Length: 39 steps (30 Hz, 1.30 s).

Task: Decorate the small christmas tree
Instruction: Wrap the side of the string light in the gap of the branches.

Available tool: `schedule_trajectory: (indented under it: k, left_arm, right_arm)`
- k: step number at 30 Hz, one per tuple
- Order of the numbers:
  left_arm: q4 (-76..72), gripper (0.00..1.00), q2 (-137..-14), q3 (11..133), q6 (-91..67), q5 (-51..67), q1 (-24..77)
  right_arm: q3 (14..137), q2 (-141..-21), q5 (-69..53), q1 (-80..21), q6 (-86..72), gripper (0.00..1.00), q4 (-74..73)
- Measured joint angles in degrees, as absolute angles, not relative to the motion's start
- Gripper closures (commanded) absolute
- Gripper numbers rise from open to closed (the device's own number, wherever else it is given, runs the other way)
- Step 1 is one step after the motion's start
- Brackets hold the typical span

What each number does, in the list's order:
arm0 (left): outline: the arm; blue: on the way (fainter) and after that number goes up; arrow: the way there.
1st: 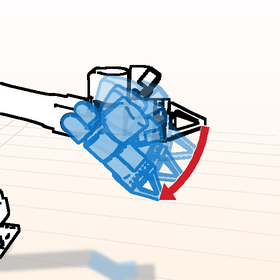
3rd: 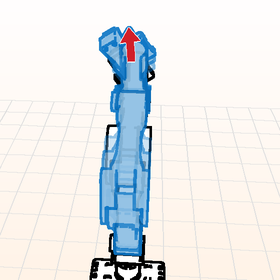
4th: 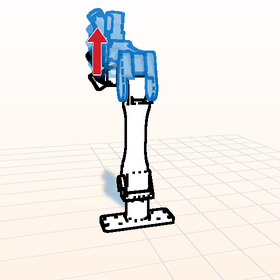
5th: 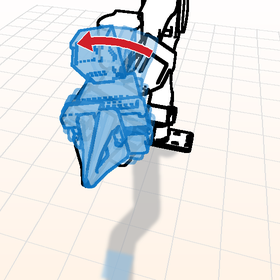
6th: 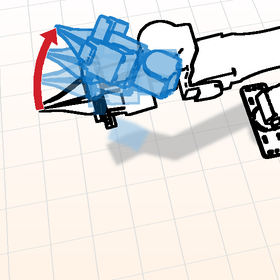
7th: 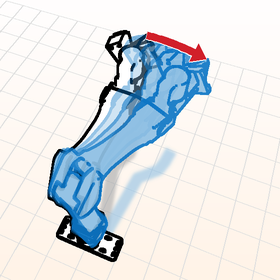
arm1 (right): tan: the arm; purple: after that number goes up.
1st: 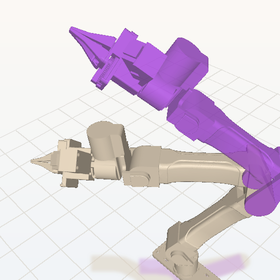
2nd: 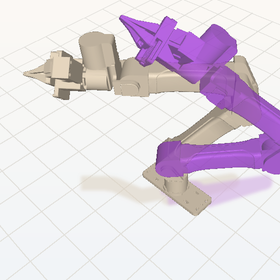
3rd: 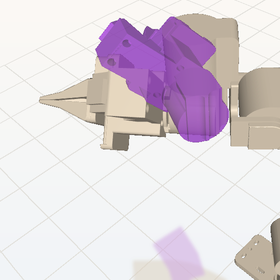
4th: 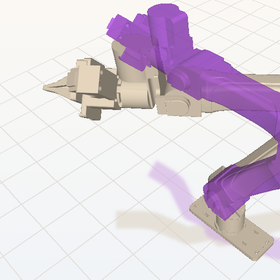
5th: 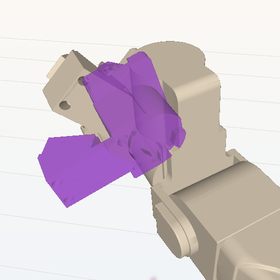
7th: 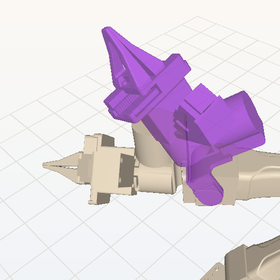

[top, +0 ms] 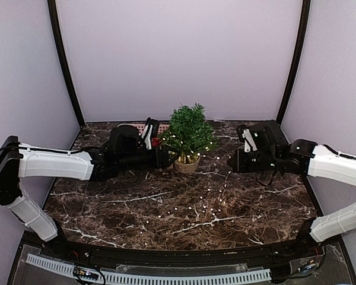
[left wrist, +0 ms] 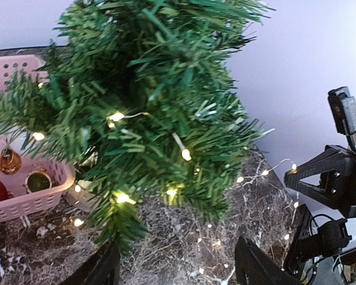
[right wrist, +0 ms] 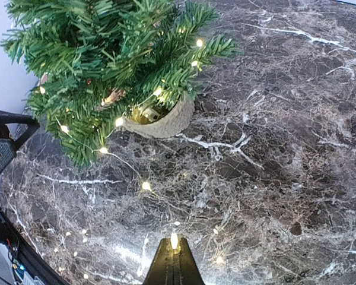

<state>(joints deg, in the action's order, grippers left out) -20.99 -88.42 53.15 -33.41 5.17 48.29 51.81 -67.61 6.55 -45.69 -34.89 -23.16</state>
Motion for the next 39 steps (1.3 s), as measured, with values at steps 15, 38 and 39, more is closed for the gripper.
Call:
schedule_trajectory:
  k: [15, 38, 39]
  left_arm:
    - [-16.8, 0.46, -91.2, 52.1, -33.5, 0.6, 46.8]
    - [-21.1, 0.95, -94.9, 53.5, -33.1, 4.4, 44.3]
    - [-21.3, 0.95, -94.9, 53.5, -33.1, 4.6, 44.1]
  right_arm:
    - [47.1, -68.6, 7.3, -40.1, -36.6, 1.0, -11.9]
    - [46.2, -72.6, 3.7, -36.0, -31.8, 1.0, -8.3]
    - [46.2, -71.9, 3.1, -36.1, -31.2, 1.0, -8.4]
